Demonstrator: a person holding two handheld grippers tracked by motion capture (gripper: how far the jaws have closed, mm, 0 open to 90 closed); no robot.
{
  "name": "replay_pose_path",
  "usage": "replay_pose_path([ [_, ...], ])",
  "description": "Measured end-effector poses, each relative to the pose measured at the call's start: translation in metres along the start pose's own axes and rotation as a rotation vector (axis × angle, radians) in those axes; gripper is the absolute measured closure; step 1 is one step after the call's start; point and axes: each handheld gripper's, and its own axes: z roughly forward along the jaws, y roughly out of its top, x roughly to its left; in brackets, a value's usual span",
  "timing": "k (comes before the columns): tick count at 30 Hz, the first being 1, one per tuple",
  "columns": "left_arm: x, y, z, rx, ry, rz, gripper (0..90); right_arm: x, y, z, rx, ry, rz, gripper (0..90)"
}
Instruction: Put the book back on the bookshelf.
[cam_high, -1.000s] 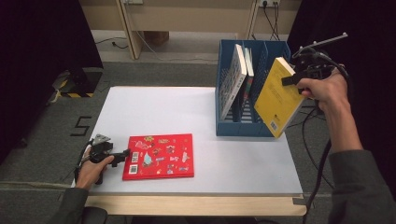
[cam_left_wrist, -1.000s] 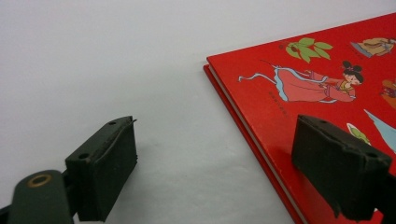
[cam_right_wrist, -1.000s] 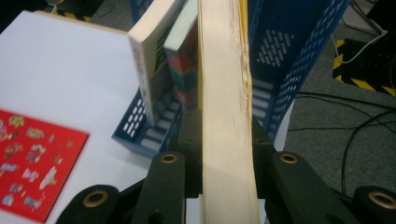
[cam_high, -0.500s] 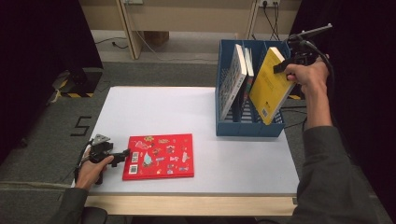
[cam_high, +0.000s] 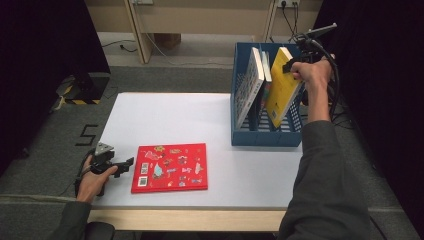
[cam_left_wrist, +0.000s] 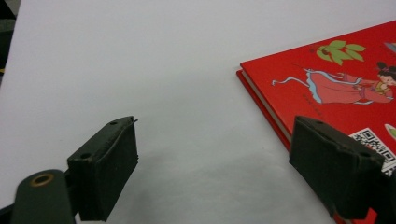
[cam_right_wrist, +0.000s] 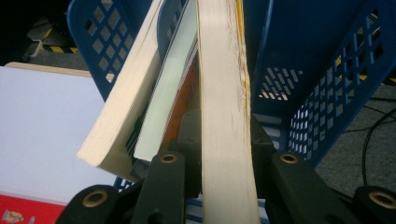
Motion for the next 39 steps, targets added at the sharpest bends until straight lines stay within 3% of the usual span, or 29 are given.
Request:
replay_pose_path([
  [5,-0.002,-0.003,0.007,0.042,0.012,0.024,14.9,0.0,0.003,0.013,0.008,0.002,0.016,74.6],
  [18,-0.004,-0.004,0.008,0.04,0.023,0.034,14.2,0.002,0.002,0.05,0.039,-0.007,0.044,74.1],
  [26,-0.006,-0.004,0.007,0.036,0.034,0.045,13.9,-0.002,-0.006,0.068,0.041,0.003,0.079,73.3],
  [29,-0.006,-0.004,0.007,0.036,0.035,0.045,13.7,-0.002,-0.01,0.076,0.048,0.007,0.071,72.0],
  [32,-0.006,-0.004,0.007,0.035,0.037,0.046,13.7,-0.001,-0.012,0.078,0.029,0.035,0.093,71.3],
  [39,-0.006,-0.004,0.007,0.033,0.038,0.049,13.7,0.0,-0.015,0.071,0.03,0.056,0.088,69.1],
])
